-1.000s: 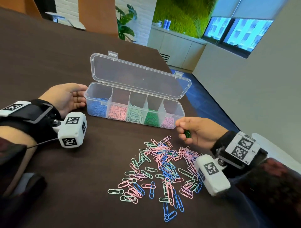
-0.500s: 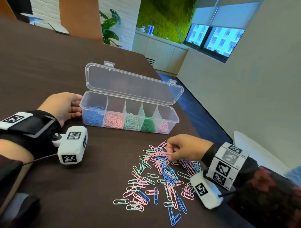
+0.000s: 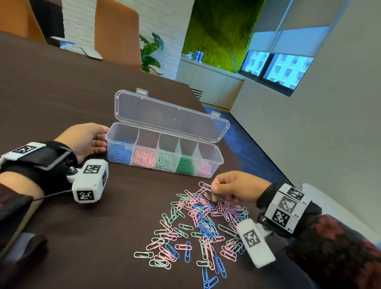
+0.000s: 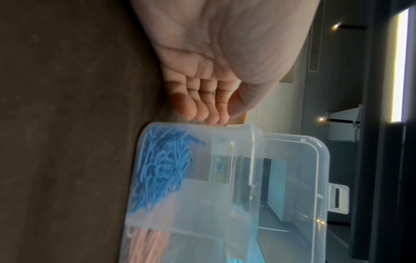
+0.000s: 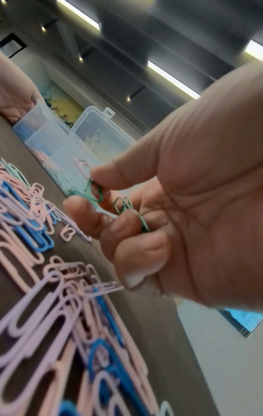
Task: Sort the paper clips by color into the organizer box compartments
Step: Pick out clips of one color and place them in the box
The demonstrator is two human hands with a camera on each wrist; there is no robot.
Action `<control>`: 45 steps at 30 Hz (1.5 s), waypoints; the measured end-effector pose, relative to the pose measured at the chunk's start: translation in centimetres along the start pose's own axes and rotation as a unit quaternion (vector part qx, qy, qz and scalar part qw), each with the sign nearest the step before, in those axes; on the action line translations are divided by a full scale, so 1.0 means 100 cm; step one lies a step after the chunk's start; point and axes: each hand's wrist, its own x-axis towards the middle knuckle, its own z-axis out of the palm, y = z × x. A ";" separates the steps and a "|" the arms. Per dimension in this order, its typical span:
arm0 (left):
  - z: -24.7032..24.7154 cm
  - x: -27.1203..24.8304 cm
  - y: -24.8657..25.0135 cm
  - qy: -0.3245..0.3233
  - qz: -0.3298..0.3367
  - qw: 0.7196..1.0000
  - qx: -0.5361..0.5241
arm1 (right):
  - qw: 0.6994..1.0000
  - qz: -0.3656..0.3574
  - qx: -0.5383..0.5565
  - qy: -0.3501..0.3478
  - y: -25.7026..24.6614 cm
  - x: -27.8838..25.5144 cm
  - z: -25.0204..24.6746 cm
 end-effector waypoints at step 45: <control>-0.001 -0.007 0.003 -0.029 0.021 0.999 -0.013 | 0.827 -0.085 0.503 0.236 -0.077 0.078 0.006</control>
